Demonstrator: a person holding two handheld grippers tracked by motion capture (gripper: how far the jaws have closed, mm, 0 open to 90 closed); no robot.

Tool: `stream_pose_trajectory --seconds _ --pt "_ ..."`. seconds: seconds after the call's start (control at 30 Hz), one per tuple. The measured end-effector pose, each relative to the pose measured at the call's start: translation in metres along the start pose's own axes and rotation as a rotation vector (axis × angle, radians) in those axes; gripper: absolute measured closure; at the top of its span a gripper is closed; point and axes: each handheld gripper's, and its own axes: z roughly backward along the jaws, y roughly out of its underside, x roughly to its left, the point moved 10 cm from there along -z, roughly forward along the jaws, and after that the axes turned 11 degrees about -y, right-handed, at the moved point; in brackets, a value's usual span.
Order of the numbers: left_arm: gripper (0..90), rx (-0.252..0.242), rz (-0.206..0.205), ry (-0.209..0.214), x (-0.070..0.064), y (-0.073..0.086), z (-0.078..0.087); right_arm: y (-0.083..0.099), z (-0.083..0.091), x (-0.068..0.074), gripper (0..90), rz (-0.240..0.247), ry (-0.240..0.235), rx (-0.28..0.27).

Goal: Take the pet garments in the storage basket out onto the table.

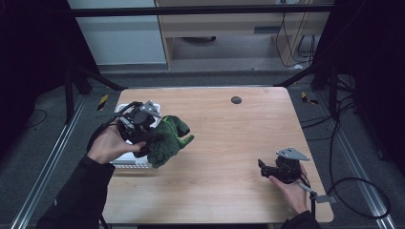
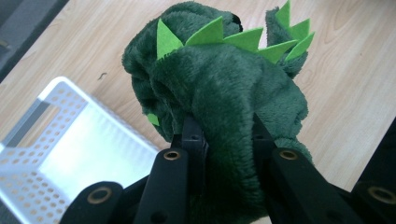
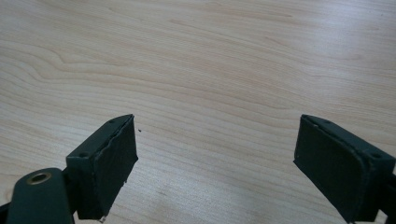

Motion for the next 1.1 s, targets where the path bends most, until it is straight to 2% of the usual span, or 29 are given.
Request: stream_pose_trajectory --seconds 0.57,0.83,1.1 --pt "74.8 -0.026 -0.131 0.077 -0.046 -0.036 -0.024 0.0 0.0 0.0 12.8 0.004 0.001 -0.001" --pt "74.6 -0.029 -0.2 0.112 -0.066 -0.047 -0.037 -0.001 0.0 0.0 12.8 0.009 0.0 -0.002" --pt "74.6 -0.017 -0.245 0.127 -0.076 -0.052 -0.052 -0.001 0.0 -0.001 12.8 0.007 0.003 -0.002"
